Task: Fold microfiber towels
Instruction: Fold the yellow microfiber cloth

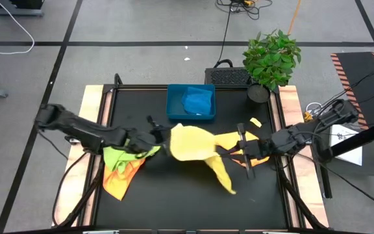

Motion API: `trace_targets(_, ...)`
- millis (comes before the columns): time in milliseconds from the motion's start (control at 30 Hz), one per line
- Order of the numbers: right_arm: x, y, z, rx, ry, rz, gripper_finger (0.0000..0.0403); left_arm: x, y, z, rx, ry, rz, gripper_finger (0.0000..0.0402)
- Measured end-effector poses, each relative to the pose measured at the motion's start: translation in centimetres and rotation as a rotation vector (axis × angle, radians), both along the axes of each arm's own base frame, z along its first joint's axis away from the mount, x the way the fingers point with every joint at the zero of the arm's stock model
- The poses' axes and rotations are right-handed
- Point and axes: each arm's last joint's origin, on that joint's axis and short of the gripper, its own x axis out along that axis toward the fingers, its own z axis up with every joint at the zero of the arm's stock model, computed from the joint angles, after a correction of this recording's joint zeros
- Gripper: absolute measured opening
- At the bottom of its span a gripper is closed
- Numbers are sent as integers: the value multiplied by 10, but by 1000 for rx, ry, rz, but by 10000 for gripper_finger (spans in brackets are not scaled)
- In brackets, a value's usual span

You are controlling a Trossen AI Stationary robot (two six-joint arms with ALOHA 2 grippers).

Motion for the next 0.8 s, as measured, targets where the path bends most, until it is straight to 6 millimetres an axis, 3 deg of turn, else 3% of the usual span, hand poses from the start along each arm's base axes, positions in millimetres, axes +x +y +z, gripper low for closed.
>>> trace_targets(167,-7,3,4,29,-13,22,0,-39,-17,35,-61,-106,-79,2)
trace_targets(400,-12,10,-5,131,70,-18,0,-79,-43,55,-192,-183,-223,2)
trace_targets(667,-15,14,-11,171,122,-70,0,-90,-81,76,-357,-187,-387,1)
trace_targets(800,-12,30,-21,174,160,-66,0,-91,-105,71,-343,-108,-456,1)
